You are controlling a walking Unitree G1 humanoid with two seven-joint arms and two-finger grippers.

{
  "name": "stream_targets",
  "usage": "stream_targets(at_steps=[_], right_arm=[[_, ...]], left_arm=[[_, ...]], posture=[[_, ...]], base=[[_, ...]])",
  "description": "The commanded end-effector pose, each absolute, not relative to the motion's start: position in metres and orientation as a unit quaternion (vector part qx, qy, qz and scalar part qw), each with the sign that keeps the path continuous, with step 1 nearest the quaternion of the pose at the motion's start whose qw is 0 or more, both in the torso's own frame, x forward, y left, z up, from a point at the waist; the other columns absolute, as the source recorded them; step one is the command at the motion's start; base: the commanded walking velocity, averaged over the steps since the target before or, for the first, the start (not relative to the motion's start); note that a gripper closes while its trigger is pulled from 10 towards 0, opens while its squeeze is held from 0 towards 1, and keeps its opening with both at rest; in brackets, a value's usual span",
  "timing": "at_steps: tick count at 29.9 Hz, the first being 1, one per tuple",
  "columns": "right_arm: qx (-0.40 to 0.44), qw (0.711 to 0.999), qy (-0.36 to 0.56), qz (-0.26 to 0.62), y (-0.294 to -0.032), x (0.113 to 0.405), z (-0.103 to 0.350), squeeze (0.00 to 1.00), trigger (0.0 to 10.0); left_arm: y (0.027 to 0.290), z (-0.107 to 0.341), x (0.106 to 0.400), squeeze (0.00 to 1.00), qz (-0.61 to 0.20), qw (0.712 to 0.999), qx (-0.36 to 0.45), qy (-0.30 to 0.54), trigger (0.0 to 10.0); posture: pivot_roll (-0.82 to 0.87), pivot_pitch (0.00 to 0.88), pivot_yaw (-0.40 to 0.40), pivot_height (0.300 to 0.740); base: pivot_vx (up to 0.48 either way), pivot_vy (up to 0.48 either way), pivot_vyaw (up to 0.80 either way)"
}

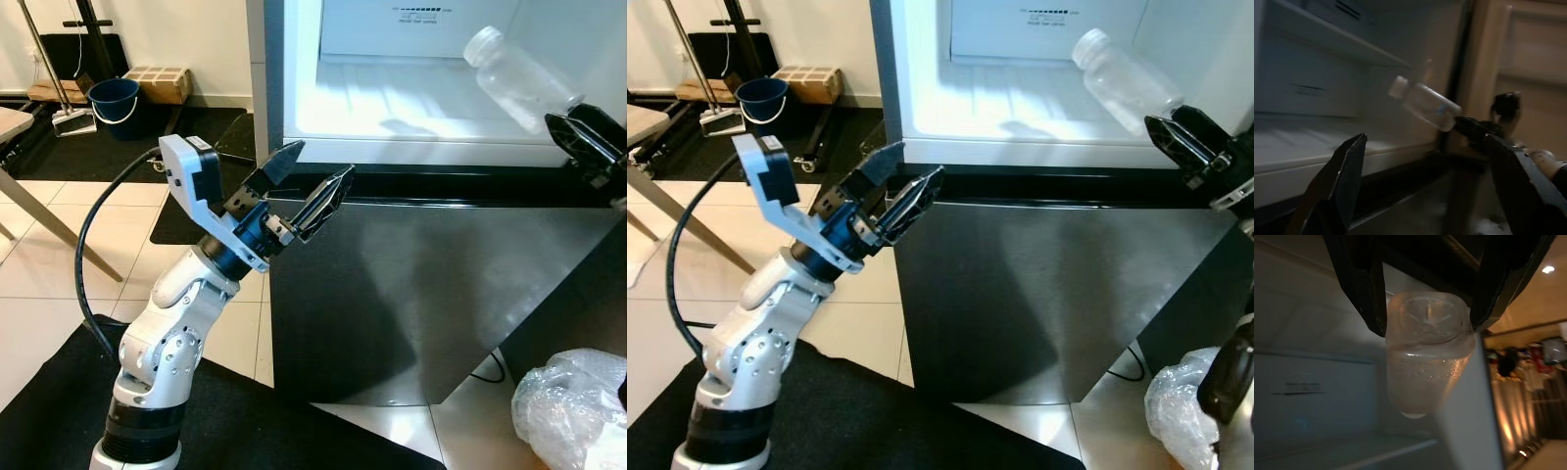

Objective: Restocking fridge

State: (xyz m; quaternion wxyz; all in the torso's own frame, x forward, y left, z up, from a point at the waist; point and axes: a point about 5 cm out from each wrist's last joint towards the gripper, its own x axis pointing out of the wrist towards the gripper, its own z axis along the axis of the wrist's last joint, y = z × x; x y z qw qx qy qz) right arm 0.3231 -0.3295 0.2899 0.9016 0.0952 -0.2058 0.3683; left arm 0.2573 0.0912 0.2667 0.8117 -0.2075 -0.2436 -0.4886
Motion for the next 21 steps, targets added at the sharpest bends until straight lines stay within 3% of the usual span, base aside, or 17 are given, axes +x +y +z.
stream_targets(at_steps=[1, 8, 21], right_arm=[[0.108, 0.885, -0.212, 0.4, -0.321, 0.322, 0.287, 0.0, 10.0], [0.136, 0.863, -0.217, 0.435, -0.308, 0.32, 0.278, 0.0, 10.0], [0.185, 0.83, -0.23, 0.473, -0.296, 0.303, 0.262, 0.0, 10.0]], left_arm=[[0.094, 0.272, 0.249, 0.0, -0.517, 0.78, -0.246, -0.253, 10.0], [0.107, 0.278, 0.244, 0.0, -0.527, 0.754, -0.28, -0.273, 10.0], [0.12, 0.282, 0.239, 0.0, -0.539, 0.735, -0.301, -0.28, 10.0]], posture=[[0.06, 0.002, -0.008, 0.74], [0.06, 0.001, -0.011, 0.74], [0.05, 0.0, -0.008, 0.74]], base=[[0.0, 0.0, 0.0], [0.0, 0.0, 0.0], [0.0, 0.0, 0.0]])
